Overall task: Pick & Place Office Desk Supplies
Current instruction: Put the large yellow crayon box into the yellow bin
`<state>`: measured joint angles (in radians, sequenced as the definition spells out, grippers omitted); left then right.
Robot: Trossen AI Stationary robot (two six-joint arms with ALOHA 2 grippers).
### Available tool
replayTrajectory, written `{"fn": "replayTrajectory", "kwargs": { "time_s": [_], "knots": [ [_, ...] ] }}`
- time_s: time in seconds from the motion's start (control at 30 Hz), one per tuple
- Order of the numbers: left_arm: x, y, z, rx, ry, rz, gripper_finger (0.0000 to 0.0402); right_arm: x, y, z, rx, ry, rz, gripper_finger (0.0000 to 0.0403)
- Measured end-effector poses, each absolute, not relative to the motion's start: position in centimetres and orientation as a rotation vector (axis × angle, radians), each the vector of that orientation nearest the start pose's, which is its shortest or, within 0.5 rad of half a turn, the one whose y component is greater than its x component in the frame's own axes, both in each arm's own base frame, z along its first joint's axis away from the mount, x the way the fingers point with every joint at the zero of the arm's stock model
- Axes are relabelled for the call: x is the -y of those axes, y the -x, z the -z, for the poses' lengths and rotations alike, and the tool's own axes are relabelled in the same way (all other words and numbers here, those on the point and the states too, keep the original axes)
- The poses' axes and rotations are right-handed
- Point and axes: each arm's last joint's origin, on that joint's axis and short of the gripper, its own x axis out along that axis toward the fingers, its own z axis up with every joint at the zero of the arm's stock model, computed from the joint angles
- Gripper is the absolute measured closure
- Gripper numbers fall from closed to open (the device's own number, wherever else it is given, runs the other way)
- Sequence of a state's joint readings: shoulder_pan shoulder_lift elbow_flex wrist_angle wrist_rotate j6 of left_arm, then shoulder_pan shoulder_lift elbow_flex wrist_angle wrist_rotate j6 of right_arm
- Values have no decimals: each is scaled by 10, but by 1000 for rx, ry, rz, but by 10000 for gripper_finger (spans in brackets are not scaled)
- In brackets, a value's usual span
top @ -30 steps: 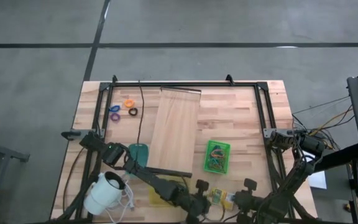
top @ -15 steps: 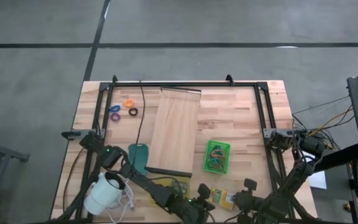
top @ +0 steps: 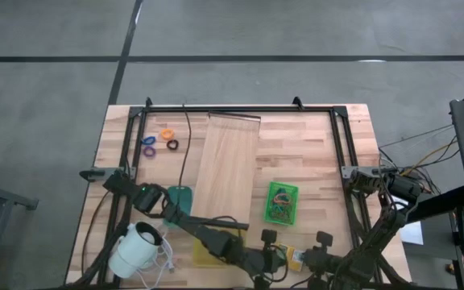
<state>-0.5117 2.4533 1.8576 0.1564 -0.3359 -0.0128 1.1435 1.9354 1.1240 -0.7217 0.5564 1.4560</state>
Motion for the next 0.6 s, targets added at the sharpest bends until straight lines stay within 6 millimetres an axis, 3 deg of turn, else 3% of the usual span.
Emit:
{"fn": "replayTrajectory", "kwargs": {
  "time_s": [0.23, 0.6],
  "knots": [
    [264, -478, -142, -403, -259, 195, 393, -294, -151, -122, -1008, -146, 312, 339],
    [266, -468, -129, -558, -287, 196, 392, -294, -151, -122, -1007, -145, 312, 339]
  ]
}}
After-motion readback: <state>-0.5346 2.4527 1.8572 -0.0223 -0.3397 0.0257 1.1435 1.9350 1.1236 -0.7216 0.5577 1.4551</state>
